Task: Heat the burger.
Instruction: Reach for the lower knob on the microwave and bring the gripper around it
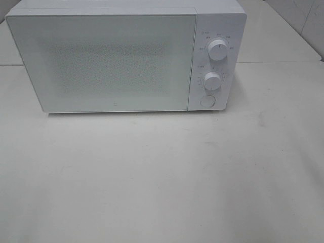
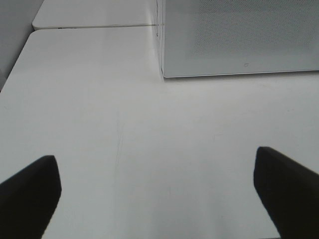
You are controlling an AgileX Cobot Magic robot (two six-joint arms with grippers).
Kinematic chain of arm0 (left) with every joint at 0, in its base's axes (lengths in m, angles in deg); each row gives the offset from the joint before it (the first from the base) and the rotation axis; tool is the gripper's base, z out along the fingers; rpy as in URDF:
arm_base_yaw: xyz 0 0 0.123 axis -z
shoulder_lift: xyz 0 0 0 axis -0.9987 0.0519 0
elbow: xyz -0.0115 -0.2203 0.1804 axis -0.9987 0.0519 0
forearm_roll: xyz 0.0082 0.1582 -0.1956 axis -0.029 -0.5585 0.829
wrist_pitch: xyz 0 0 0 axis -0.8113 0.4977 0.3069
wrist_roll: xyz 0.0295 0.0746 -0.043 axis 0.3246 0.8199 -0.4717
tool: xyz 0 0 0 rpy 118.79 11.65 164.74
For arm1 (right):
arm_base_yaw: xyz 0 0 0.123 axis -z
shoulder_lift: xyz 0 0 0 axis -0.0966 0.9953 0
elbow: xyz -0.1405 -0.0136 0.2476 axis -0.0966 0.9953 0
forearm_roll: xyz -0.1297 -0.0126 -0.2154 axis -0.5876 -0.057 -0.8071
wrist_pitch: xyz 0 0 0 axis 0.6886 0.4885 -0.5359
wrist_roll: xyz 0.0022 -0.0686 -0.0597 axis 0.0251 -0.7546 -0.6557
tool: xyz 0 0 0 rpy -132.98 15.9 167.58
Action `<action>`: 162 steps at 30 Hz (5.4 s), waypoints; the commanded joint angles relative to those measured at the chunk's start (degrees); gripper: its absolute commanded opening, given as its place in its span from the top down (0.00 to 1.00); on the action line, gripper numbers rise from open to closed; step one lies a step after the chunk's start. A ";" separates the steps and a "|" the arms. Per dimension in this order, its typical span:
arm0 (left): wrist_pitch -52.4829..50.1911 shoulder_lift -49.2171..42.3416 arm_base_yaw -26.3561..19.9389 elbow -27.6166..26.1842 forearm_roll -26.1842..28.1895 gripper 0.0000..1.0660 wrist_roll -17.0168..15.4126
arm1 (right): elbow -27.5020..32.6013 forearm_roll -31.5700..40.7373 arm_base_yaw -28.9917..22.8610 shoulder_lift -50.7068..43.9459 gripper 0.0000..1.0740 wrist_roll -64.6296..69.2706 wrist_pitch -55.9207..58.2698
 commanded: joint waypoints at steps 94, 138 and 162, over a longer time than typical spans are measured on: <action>-0.52 -1.66 0.40 0.23 0.23 0.03 -0.40 | -13.29 44.92 -31.28 72.65 0.25 -21.14 -93.16; -0.52 -1.60 0.40 0.23 0.23 0.03 -0.40 | -14.38 43.20 -30.77 75.40 0.36 -19.02 -91.79; -0.52 -1.60 0.40 0.23 0.23 0.03 -0.40 | -14.38 42.40 -30.77 75.40 0.97 -19.14 -90.93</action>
